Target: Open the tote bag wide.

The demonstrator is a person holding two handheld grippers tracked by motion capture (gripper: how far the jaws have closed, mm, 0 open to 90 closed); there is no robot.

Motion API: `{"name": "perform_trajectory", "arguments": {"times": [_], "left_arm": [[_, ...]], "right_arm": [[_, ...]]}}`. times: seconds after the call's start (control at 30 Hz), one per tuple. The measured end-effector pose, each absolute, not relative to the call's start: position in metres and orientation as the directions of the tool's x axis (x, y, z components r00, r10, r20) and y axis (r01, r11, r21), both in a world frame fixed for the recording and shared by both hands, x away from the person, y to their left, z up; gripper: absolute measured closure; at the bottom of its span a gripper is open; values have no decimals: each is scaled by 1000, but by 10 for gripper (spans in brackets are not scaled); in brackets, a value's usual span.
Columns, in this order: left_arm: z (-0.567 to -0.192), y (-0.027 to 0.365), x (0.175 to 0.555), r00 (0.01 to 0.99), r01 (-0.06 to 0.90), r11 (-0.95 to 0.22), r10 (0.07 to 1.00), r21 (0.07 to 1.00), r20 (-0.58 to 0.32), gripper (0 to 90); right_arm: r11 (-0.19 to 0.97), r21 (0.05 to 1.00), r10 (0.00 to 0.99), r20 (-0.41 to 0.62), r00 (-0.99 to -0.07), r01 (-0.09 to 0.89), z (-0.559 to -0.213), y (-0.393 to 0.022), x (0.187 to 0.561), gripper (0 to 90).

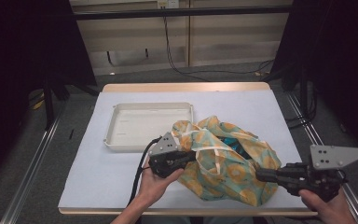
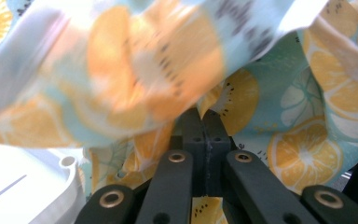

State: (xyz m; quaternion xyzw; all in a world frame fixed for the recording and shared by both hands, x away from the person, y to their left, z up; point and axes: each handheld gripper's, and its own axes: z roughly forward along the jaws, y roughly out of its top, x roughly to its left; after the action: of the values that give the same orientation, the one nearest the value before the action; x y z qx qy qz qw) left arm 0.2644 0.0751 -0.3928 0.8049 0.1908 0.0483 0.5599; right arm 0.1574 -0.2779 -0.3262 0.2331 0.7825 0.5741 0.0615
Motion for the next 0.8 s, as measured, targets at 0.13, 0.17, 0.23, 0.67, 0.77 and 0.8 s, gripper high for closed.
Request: {"name": "perform_trajectory", "arguments": {"times": [0.13,0.17,0.23,0.67,0.77,0.8], "left_arm": [[-394,83,261,918,258,-297,370,919,-139,900],[-394,86,260,920,254,-291,368,922,-138,900],[-393,92,258,923,249,-276,357,929,-141,900],[-409,127,229,933,267,-292,317,918,-170,900],[-422,130,224,933,282,-314,309,906,-183,900],[-426,130,224,932,288,-327,312,900,-185,900]], "right_arm": [[240,914,449,194,-872,327,-348,-282,156,895],[240,910,458,203,-866,340,-355,-283,156,895],[249,901,473,208,-856,356,-364,-285,157,896],[247,879,530,230,-817,408,-393,-294,172,893],[244,873,550,235,-802,422,-399,-298,173,894],[241,872,551,238,-800,426,-401,-299,174,895]]}}
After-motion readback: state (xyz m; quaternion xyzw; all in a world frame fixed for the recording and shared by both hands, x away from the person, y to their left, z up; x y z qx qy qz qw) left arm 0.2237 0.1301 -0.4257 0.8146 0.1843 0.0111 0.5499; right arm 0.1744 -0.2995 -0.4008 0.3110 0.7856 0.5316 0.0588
